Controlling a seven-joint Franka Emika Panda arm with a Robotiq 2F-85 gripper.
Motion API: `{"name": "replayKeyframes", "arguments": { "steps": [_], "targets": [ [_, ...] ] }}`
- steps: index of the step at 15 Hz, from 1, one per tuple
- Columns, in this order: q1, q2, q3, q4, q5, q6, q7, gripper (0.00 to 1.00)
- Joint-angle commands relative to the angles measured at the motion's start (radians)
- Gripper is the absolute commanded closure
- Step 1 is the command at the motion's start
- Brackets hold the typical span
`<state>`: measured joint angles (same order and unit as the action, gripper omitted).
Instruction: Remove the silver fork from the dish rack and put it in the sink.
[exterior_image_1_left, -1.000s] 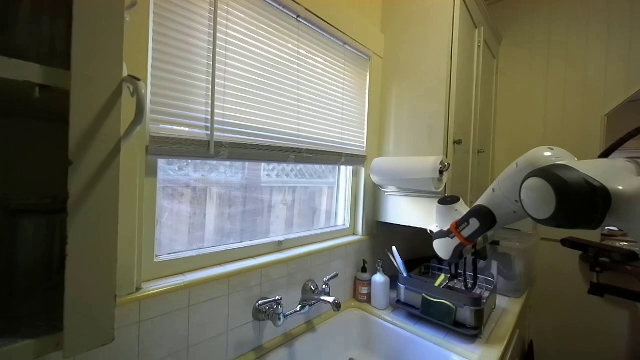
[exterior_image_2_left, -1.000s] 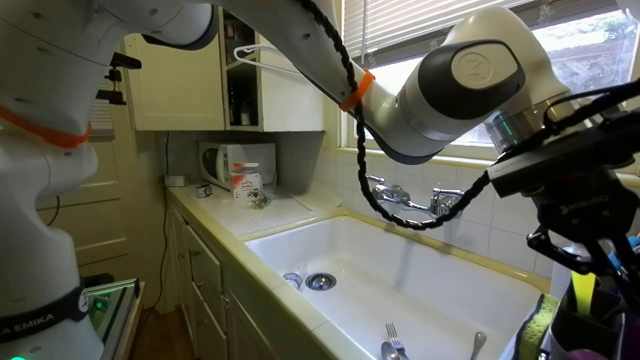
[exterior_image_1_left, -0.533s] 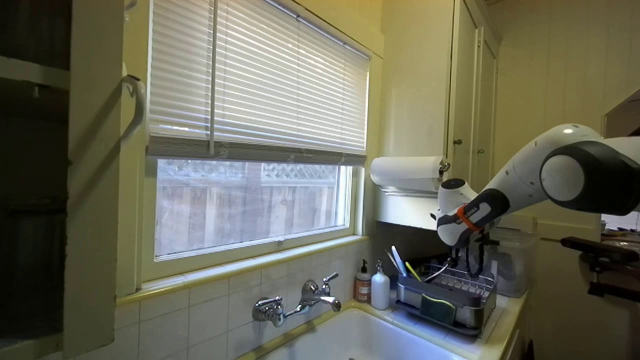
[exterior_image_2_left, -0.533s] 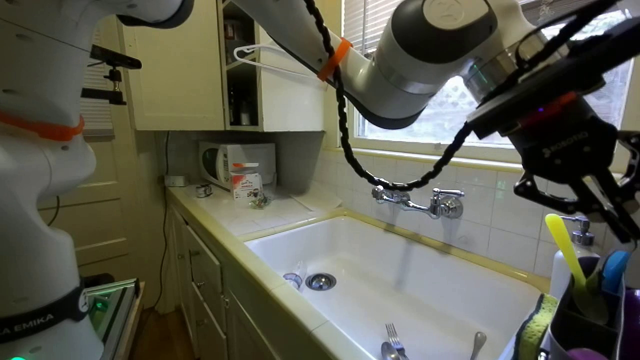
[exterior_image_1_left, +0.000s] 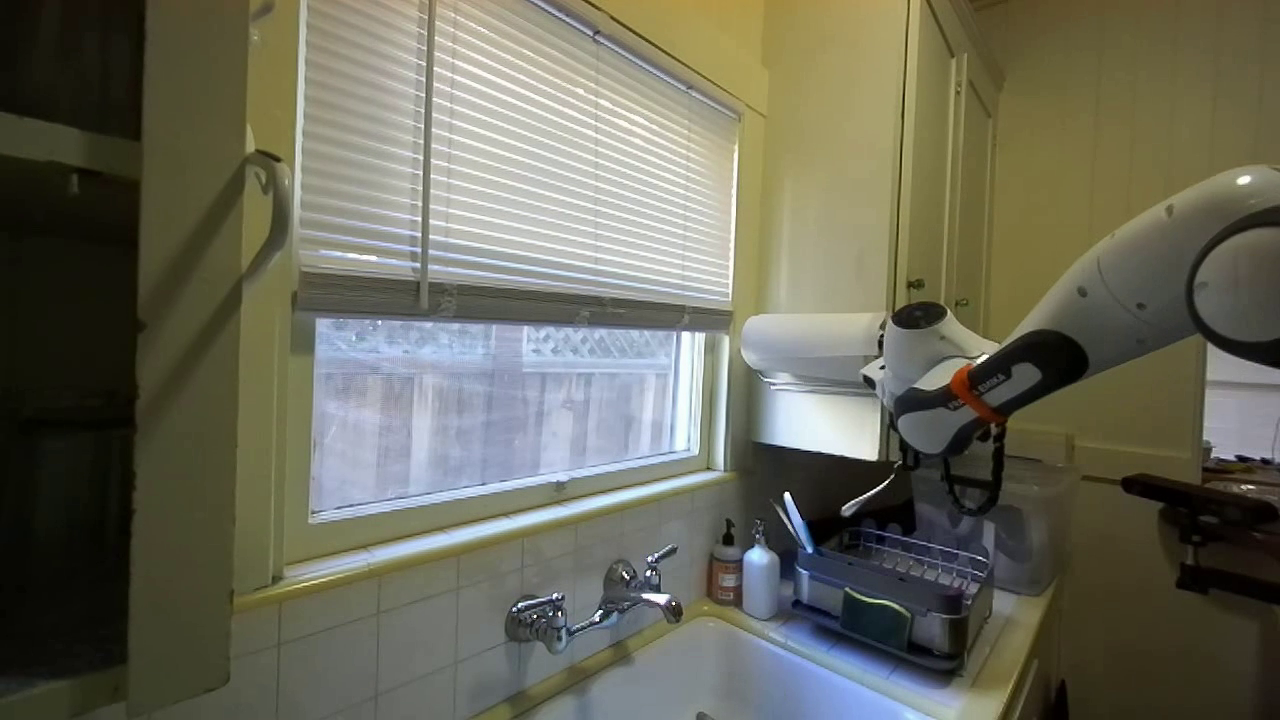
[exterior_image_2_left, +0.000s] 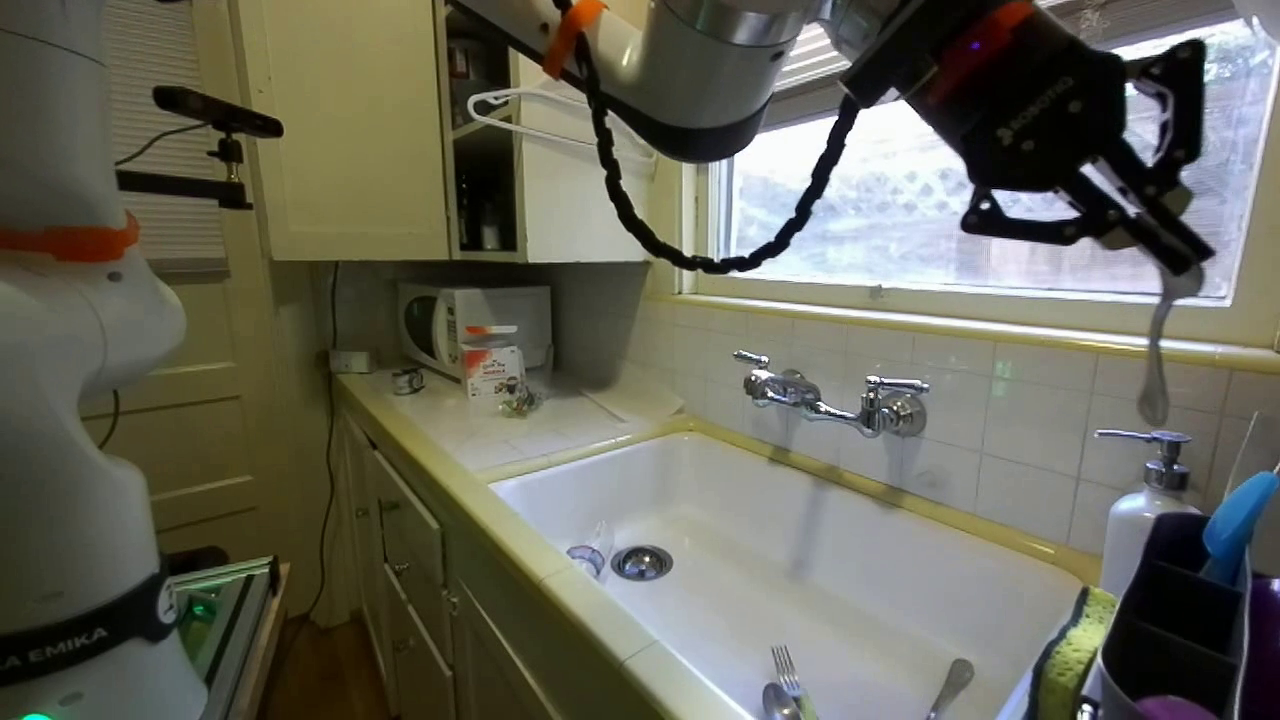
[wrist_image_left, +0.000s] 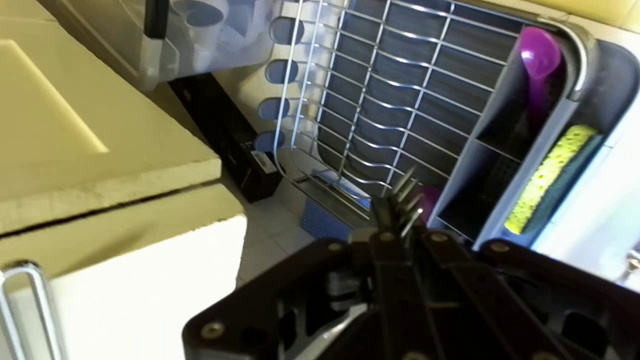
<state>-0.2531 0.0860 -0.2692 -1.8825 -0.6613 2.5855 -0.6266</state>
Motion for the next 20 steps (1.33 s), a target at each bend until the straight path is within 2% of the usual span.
{"name": "replayKeyframes", "arguments": {
  "steps": [1, 4, 7, 11, 12, 14, 15, 20],
  "targets": [
    [0.007, -0.091, 0.046, -0.134, 0.155, -0.037, -0.209, 0.99],
    [0.021, -0.063, 0.067, -0.163, 0.327, -0.067, -0.371, 0.99],
    [0.039, 0.011, 0.099, -0.174, 0.452, -0.111, -0.460, 0.99],
    [0.086, 0.201, 0.163, -0.108, 0.445, -0.226, -0.409, 0.99],
    [0.097, 0.249, 0.176, -0.093, 0.428, -0.221, -0.391, 0.99],
    [0.101, 0.359, 0.220, -0.039, 0.469, -0.256, -0.417, 0.99],
    [0.102, 0.427, 0.246, 0.008, 0.490, -0.294, -0.426, 0.99],
    [0.115, 0.690, 0.264, 0.254, 0.465, -0.499, -0.375, 0.99]
  ]
}}
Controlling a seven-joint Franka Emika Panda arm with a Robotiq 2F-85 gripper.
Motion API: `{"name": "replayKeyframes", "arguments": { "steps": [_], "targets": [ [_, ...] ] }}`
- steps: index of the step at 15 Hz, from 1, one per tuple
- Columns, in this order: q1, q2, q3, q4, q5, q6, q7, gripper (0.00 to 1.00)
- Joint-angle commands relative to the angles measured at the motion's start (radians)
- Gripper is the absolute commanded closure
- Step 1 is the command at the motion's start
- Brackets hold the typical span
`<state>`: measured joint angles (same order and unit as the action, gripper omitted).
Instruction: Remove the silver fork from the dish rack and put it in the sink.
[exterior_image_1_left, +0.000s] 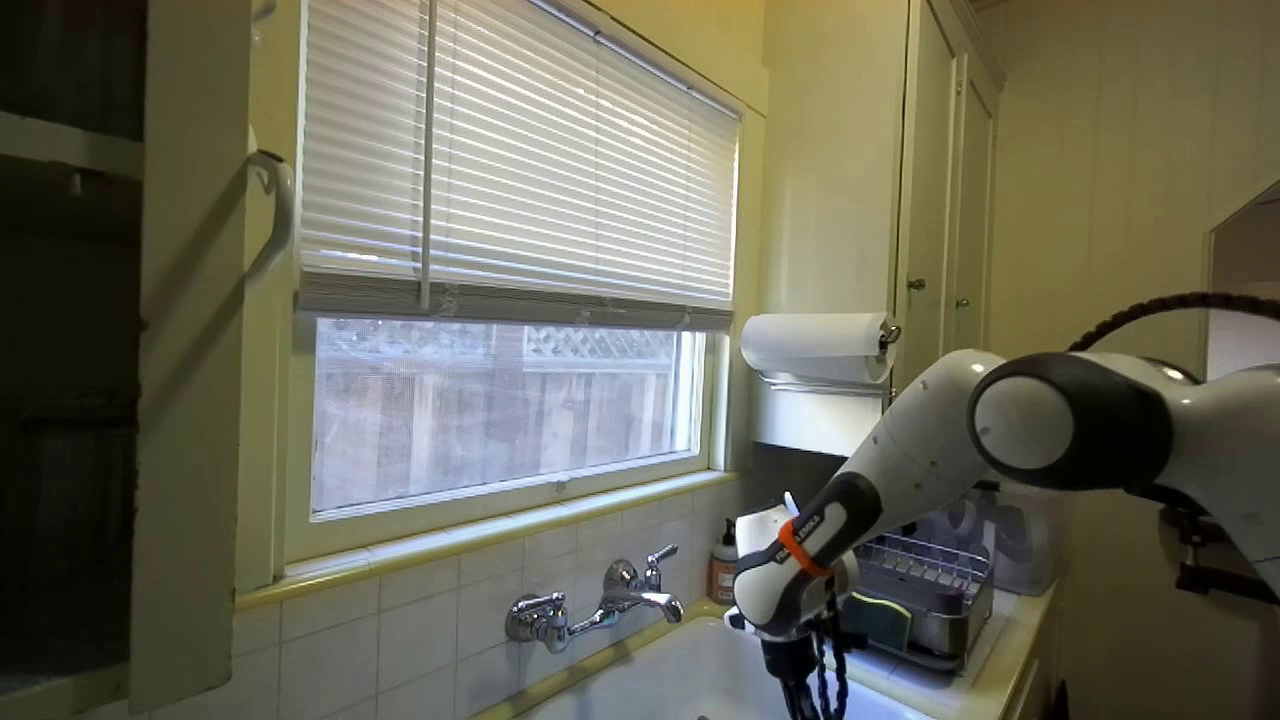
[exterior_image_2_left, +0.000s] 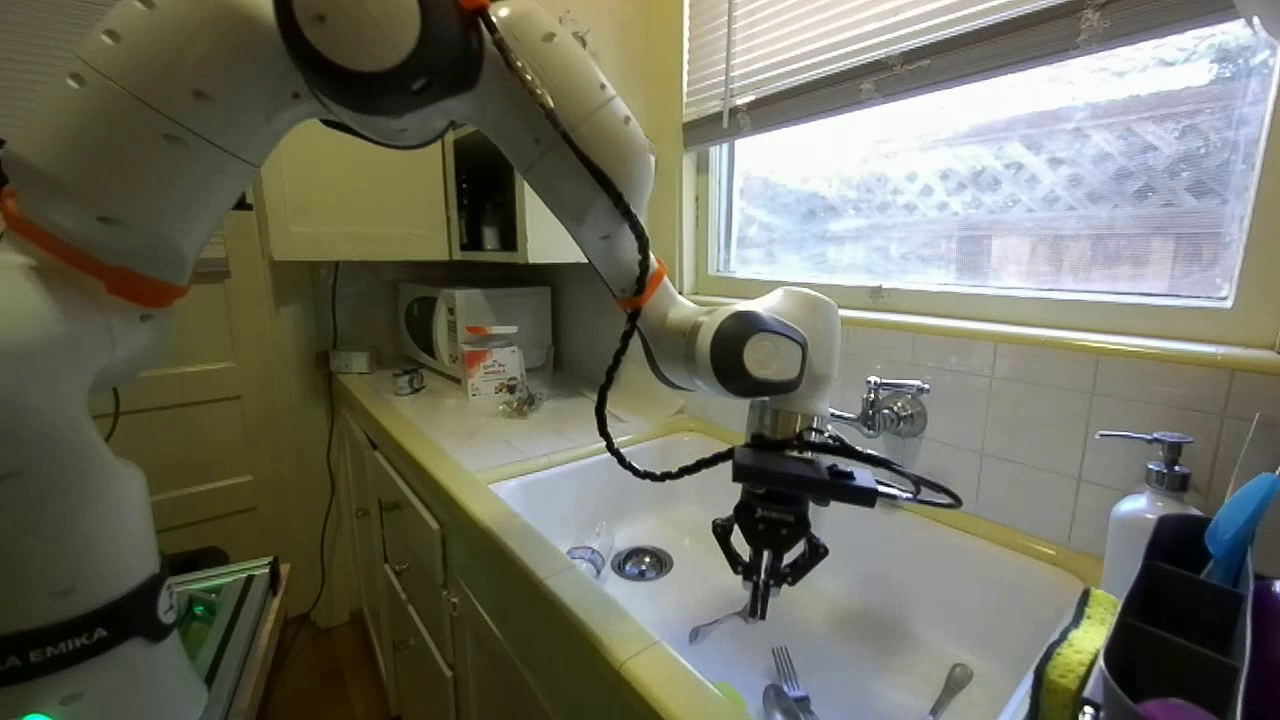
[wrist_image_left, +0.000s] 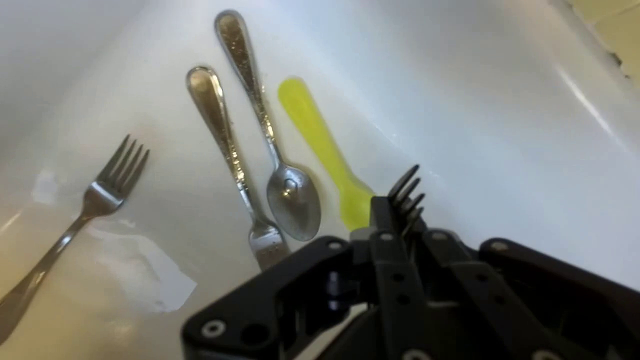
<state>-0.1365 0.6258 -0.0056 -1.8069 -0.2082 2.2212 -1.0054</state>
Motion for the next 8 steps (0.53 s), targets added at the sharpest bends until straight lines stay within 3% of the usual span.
{"name": "replayKeyframes", "arguments": {
  "steps": [1, 2, 3, 4, 6, 8],
  "targets": [
    [-0.009, 0.180, 0.004, 0.216, 0.012, -0.175, -0.011, 0.99],
    [-0.016, 0.205, 0.007, 0.254, 0.015, -0.216, -0.021, 0.94],
    [-0.016, 0.210, 0.000, 0.276, -0.001, -0.236, -0.023, 0.69],
    [-0.019, 0.206, -0.004, 0.293, -0.008, -0.256, -0.027, 0.69],
    [-0.028, 0.158, -0.016, 0.285, -0.028, -0.256, -0.036, 0.58],
    [-0.050, 0.067, -0.020, 0.209, -0.011, -0.116, -0.008, 0.43]
  ]
}}
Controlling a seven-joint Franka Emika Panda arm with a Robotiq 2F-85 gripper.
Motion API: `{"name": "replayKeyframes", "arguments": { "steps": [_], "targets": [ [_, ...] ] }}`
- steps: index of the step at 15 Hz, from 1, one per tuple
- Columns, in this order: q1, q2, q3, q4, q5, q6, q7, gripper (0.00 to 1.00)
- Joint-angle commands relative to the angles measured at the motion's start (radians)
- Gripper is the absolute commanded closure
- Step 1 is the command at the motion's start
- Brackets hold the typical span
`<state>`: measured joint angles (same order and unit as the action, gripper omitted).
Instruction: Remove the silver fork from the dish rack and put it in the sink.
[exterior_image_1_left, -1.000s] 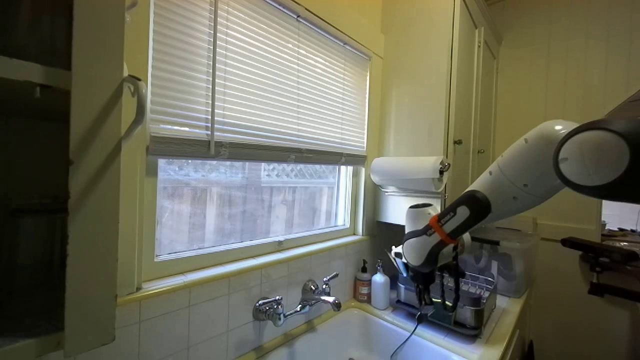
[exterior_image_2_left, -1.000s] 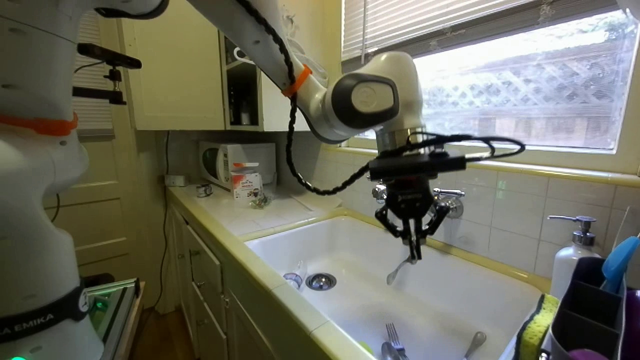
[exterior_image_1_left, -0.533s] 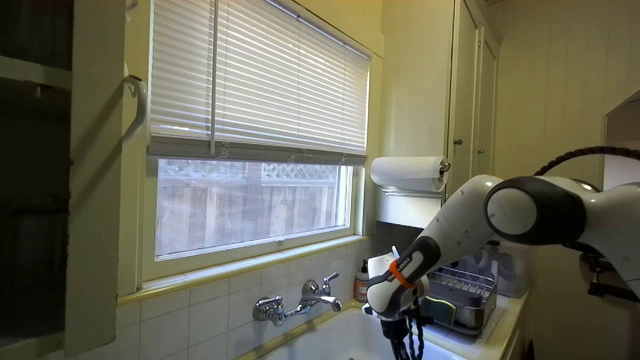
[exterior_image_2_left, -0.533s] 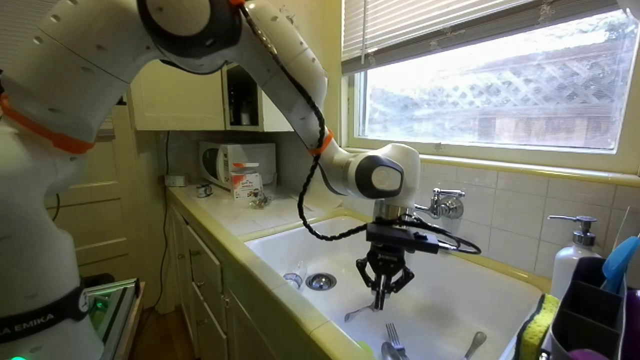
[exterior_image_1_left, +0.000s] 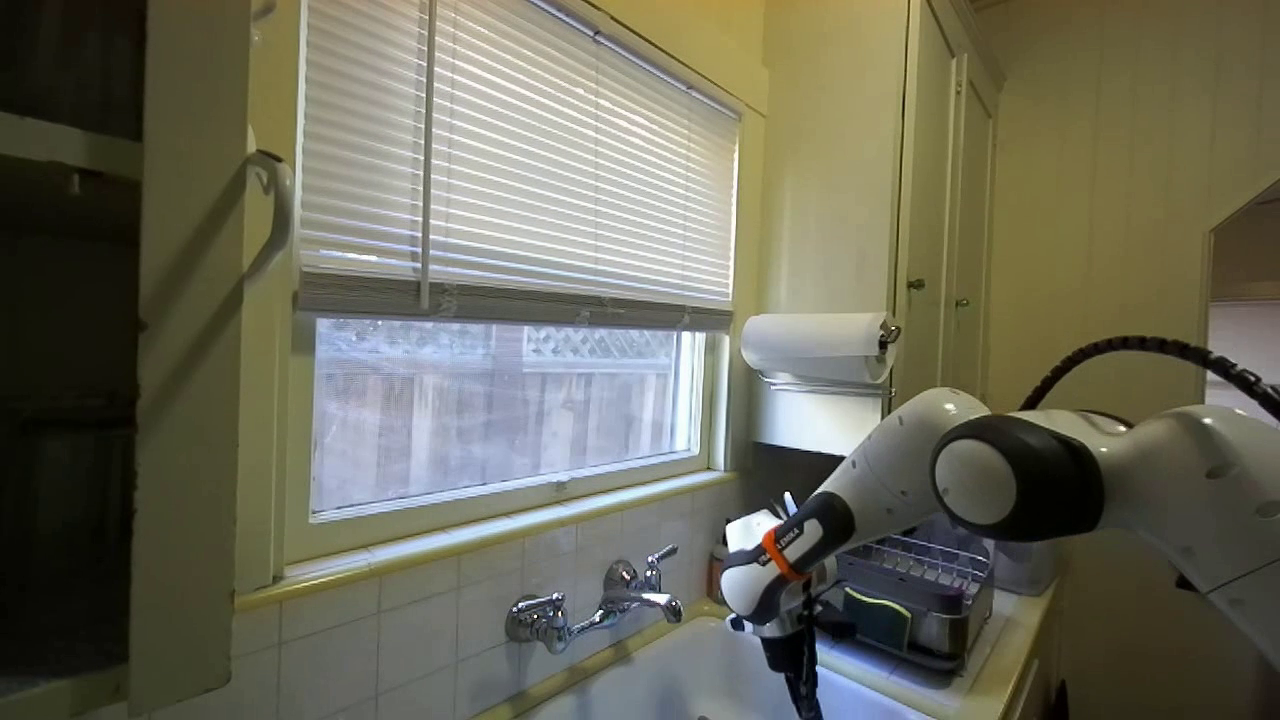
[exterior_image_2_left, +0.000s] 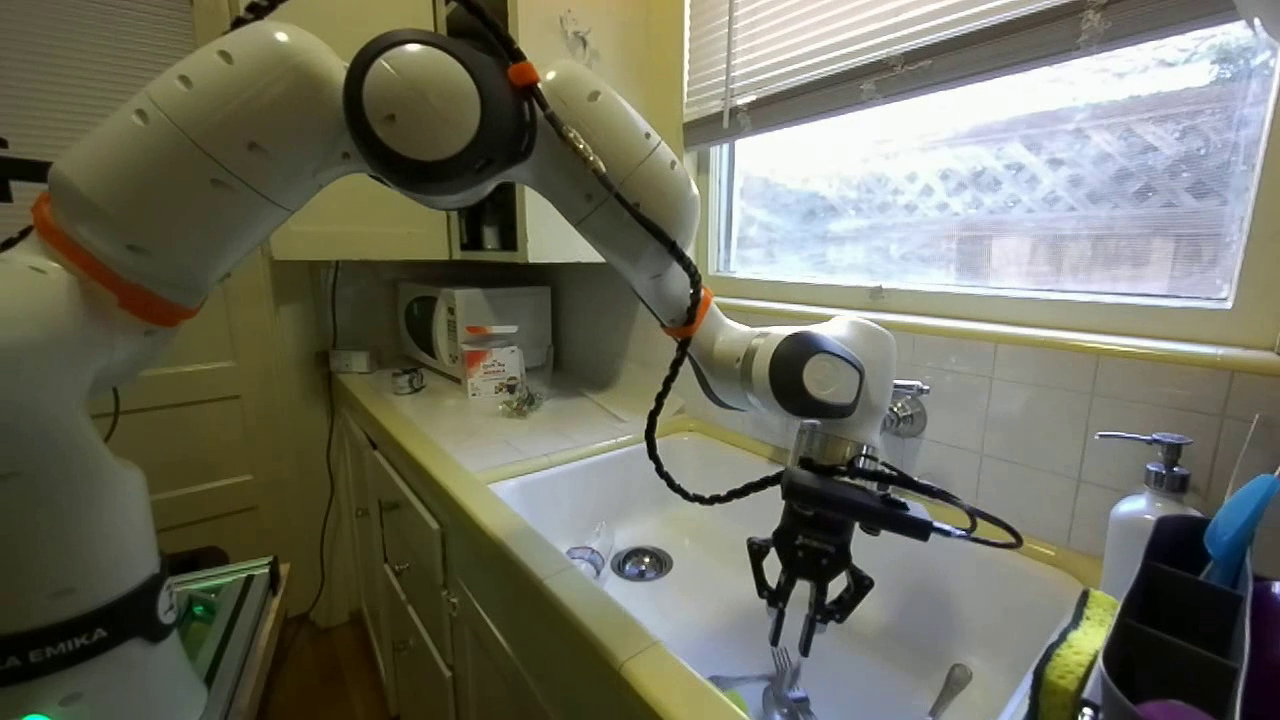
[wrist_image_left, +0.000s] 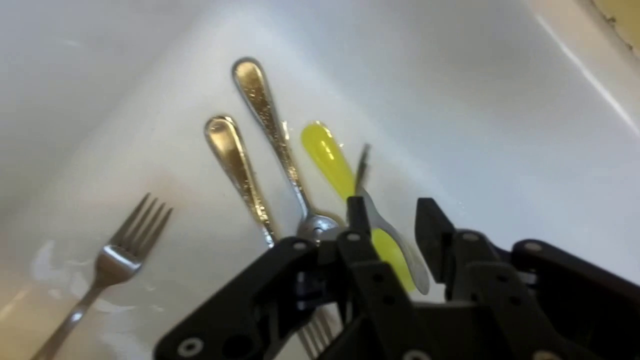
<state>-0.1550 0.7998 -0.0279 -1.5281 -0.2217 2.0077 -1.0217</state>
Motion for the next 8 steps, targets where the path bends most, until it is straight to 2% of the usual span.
{"name": "replayKeyframes", "arguments": {
  "steps": [1, 5, 8],
  "targets": [
    [-0.050, -0.165, 0.012, -0.113, 0.039, 0.122, 0.015, 0.36],
    [-0.066, -0.354, -0.001, -0.272, 0.107, 0.225, 0.123, 0.05],
    [-0.059, -0.485, -0.028, -0.401, 0.114, 0.293, 0.251, 0.00]
  ]
}}
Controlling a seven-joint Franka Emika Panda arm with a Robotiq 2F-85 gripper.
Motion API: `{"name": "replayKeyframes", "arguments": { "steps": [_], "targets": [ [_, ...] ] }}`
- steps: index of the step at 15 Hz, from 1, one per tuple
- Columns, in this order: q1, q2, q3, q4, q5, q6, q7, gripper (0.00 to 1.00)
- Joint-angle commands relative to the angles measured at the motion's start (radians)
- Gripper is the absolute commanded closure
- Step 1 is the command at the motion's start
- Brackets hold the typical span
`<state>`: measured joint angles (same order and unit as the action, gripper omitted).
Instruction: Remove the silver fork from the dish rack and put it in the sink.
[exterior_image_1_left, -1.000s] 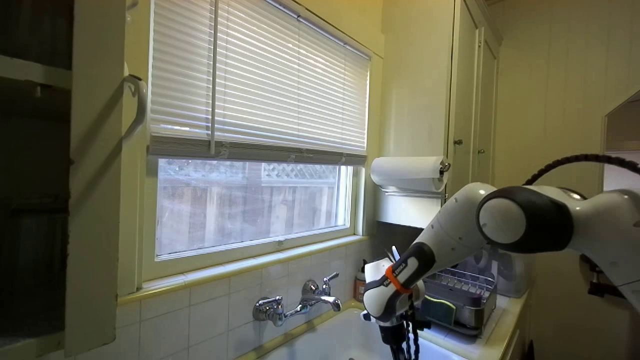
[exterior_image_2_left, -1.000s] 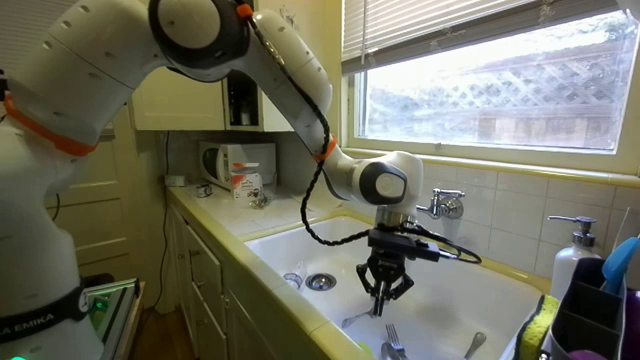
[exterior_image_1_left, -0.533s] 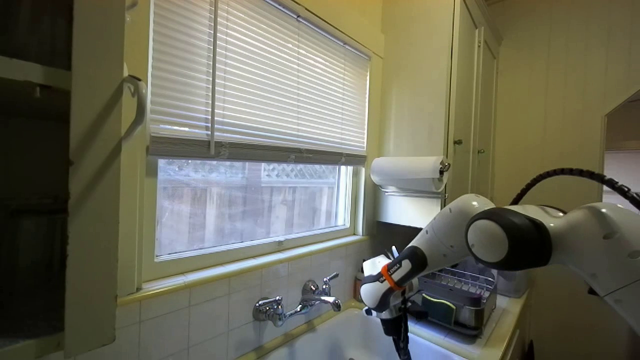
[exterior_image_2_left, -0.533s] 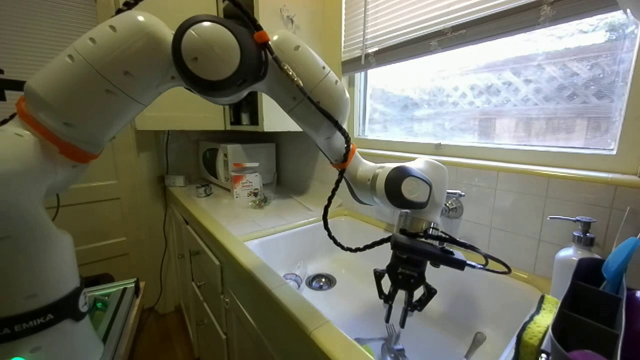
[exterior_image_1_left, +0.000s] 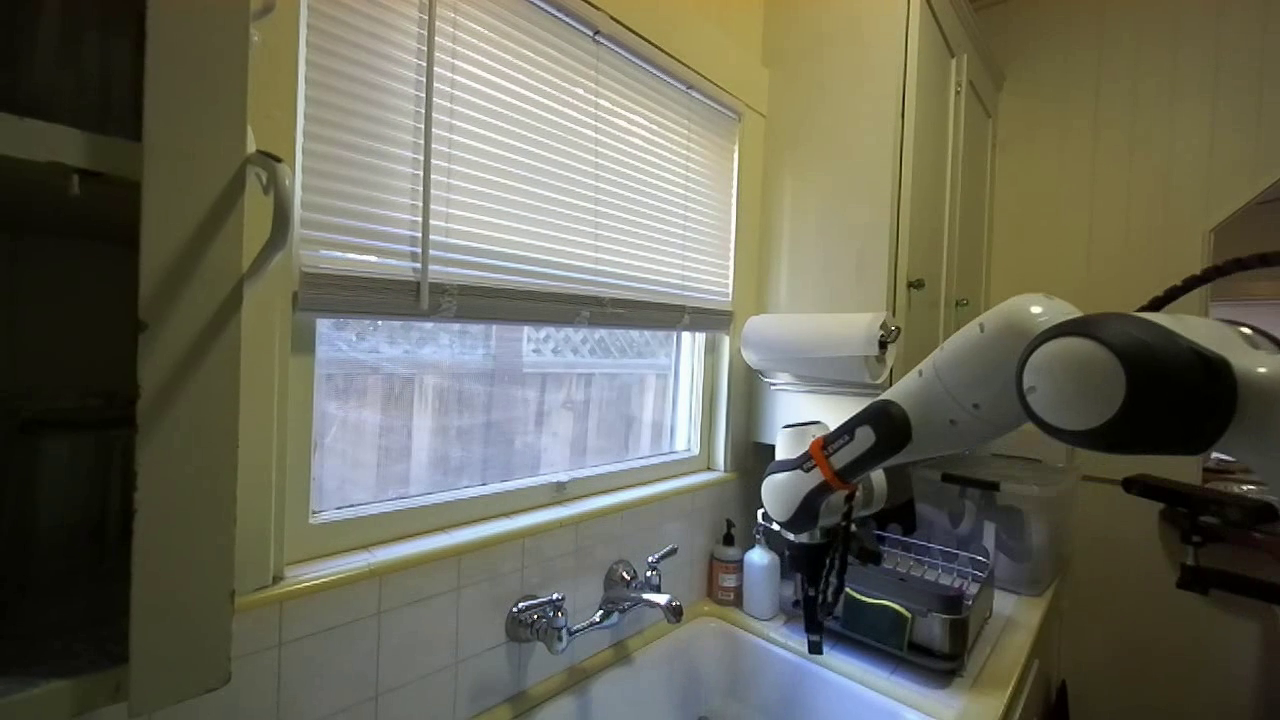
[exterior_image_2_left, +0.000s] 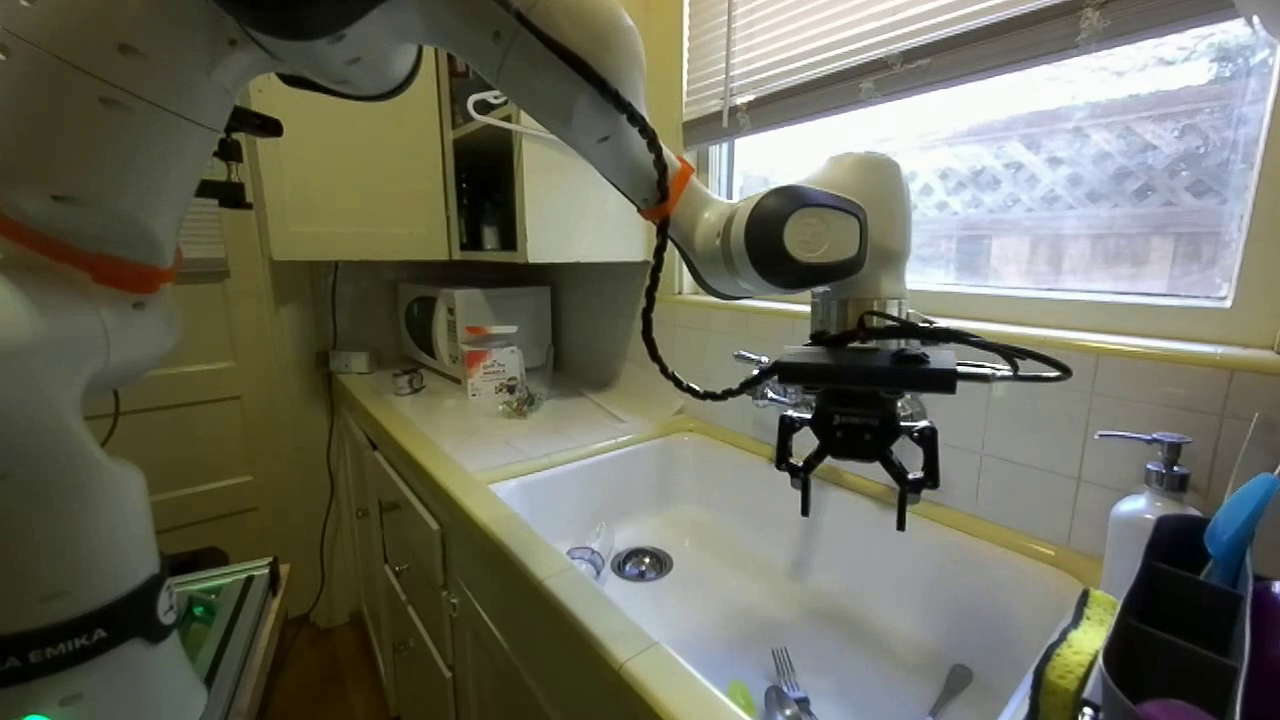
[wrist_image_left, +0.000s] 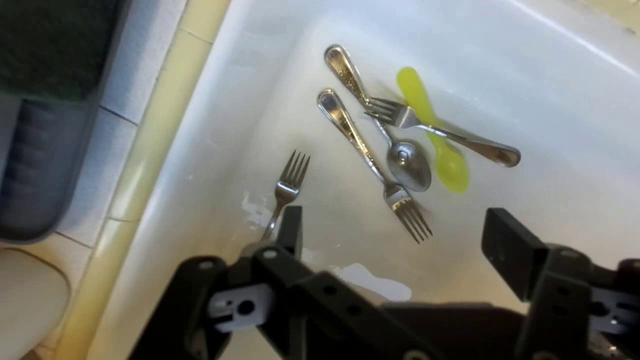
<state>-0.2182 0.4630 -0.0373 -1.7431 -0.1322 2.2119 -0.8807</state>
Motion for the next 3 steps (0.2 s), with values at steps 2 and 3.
{"name": "replayKeyframes", "arguments": {
  "steps": [2, 3],
  "targets": [
    [0.003, -0.086, -0.015, -0.089, 0.004, 0.046, 0.084, 0.00],
    [0.004, -0.122, -0.021, -0.129, 0.004, 0.063, 0.113, 0.00]
  ]
}}
